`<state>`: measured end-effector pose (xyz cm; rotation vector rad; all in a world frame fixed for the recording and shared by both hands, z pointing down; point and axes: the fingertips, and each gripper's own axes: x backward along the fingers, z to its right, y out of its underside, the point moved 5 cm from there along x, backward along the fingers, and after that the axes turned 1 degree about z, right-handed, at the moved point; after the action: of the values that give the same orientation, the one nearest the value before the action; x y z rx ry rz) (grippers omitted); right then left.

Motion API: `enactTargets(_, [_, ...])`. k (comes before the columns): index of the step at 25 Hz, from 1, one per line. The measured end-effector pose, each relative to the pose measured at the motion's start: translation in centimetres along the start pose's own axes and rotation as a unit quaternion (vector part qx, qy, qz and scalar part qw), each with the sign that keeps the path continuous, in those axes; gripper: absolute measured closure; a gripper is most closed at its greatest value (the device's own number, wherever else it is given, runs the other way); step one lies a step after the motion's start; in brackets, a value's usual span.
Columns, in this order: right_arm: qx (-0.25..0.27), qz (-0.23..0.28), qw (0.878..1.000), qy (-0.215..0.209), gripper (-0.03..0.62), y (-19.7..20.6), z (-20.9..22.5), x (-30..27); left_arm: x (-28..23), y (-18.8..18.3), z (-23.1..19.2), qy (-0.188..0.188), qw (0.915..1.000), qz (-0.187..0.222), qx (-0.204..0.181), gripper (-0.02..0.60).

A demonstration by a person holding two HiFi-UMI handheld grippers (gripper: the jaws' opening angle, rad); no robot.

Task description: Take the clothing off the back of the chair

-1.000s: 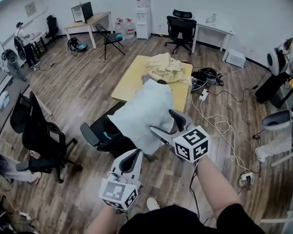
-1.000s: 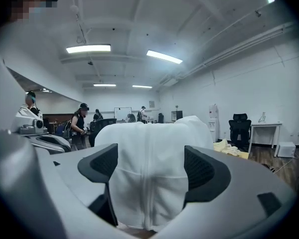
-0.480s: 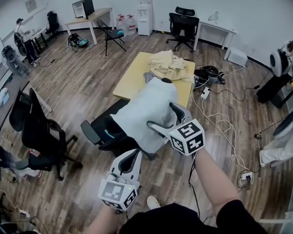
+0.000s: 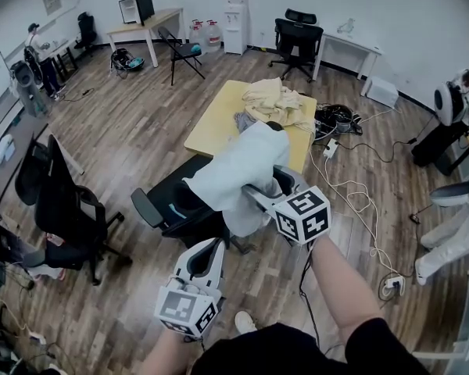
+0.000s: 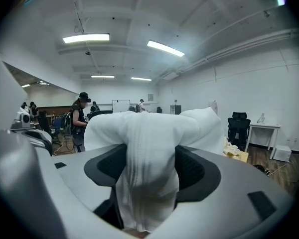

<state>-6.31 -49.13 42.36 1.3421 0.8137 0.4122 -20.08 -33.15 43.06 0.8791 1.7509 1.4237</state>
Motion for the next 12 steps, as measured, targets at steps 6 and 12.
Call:
enactTargets(6, [0.006, -0.011, 1.0, 0.005, 0.295, 0.1, -0.1, 0.3, 0.8, 0.2, -0.3, -0.004, 1.0, 0.003, 0.005, 0.561])
enactTargets(12, [0.011, -0.013, 1.0, 0.019, 0.307, 0.3, -0.1, 1.1, 1.7, 0.3, 0.4, -0.008, 1.0, 0.001, 0.001, 0.561])
